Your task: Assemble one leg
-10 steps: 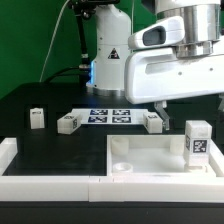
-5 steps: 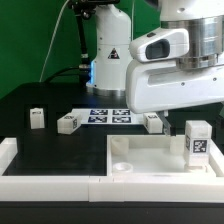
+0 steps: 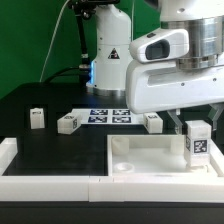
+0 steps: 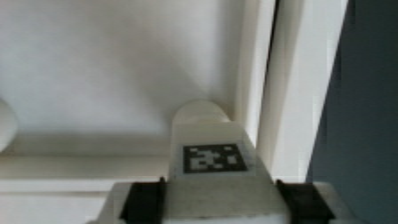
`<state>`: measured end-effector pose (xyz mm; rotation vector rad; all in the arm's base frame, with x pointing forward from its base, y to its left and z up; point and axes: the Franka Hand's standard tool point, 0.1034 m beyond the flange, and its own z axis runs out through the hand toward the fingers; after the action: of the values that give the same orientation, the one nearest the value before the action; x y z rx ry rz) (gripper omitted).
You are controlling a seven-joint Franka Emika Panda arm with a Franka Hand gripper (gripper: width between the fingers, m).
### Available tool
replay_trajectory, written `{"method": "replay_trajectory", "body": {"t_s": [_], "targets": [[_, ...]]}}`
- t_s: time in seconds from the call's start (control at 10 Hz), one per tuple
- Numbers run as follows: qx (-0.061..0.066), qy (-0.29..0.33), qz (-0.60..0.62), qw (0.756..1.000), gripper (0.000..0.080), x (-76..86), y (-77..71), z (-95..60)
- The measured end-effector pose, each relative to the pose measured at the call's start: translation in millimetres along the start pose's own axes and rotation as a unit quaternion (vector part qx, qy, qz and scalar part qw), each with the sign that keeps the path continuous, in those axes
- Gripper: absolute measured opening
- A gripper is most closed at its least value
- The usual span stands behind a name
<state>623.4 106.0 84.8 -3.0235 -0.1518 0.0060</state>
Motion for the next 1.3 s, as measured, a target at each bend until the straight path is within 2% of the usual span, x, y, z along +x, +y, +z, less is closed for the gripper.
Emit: {"method": "replay_trajectory", "body": {"t_s": [0.4,0.6,0.8,0.9,1.0,1.1,1.3], "targets": [[0.000,0.000,0.023,1.000,0.0291,0.0,0.1,0.1],[0.006,0.002,0.166,0.986,0.0291,0.8,-2.4,0.7],[0.018,0.002,0.315,0.949,0.0291,2.2,-4.3,1.0],[0.022,0.003,0.393,0.919,0.0291,3.3,-6.2,1.4],[0.022,0.003,0.433,0.901,0.0291,3.4,-9.1,1.8],[0.027,-0.002,0.516,0.856,0.0291,3.2,-13.0,2.2],[0.028,-0.006,0.623,0.782,0.0291,3.2,-16.1,3.2]]}}
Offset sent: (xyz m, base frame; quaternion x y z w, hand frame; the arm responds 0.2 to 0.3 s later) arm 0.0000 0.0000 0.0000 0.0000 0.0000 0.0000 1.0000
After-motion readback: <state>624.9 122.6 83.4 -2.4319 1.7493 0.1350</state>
